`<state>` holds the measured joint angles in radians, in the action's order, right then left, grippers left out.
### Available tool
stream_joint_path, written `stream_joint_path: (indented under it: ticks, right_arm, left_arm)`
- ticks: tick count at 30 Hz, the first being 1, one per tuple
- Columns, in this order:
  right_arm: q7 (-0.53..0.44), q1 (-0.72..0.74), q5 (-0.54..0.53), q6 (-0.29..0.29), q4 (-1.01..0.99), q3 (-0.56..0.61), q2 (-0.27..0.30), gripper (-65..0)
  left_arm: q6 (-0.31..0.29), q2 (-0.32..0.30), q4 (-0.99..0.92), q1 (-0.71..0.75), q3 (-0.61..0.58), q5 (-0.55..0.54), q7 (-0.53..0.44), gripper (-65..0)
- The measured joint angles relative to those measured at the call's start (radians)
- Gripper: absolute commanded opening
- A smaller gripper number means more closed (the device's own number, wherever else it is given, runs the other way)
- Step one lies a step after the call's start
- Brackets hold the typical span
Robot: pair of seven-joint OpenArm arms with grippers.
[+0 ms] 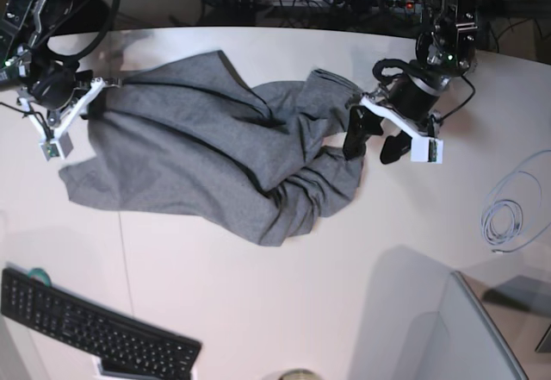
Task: Layout the t-shirt on the table in an organized manner, then fold the t-shirt properly
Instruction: 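Grasp a sleeve with the left gripper and drag it away from the right gripper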
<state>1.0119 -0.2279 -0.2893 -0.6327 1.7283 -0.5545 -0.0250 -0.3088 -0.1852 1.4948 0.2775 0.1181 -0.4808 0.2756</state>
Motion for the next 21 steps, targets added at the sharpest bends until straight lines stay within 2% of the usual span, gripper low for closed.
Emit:
stream_joint_path:
  ticks: [2,10,14,16,17,18,20,21]
  right_arm:
    - [-0.001,0.0,0.001,0.0,0.0,0.0,0.0,-64.8]
    - [0.0,-0.011,0.001,0.0,0.0,0.0,0.001,-64.8]
    - [-0.001,-0.011,0.001,0.0,0.0,0.003,0.0,-64.8]
    - [-0.001,-0.011,0.001,0.0,0.0,0.003,0.0,-64.8]
    - [-0.001,-0.011,0.001,0.0,0.0,0.003,0.0,-64.8]
    - [-0.001,-0.011,0.001,0.0,0.0,0.003,0.001,-64.8]
    - [-0.001,-0.011,0.001,0.0,0.0,0.003,0.001,-64.8]
    - [-0.001,-0.011,0.001,0.0,0.0,0.003,0.0,-64.8]
  left_arm:
    - [0.033,0.0,-0.052,-0.035,-0.008,0.003,0.005,-23.2]
    - [0.04,0.005,-0.286,-0.156,-0.01,-0.003,0.006,-23.2]
    - [0.039,0.019,-0.371,-0.24,-0.082,-0.003,-0.002,-23.4]
    - [0.036,0.031,-0.408,-0.278,-0.126,-0.007,-0.012,-26.0]
    - [0.026,0.034,-0.426,-0.294,-0.143,-0.011,-0.013,-30.1]
    - [0.02,0.035,-0.449,-0.311,-0.154,-0.011,-0.011,-37.4]
    - [0.021,0.034,-0.493,-0.336,-0.16,-0.017,-0.018,-57.8]
    - [0.021,0.032,-0.507,-0.343,-0.156,-0.017,-0.016,-65.0]
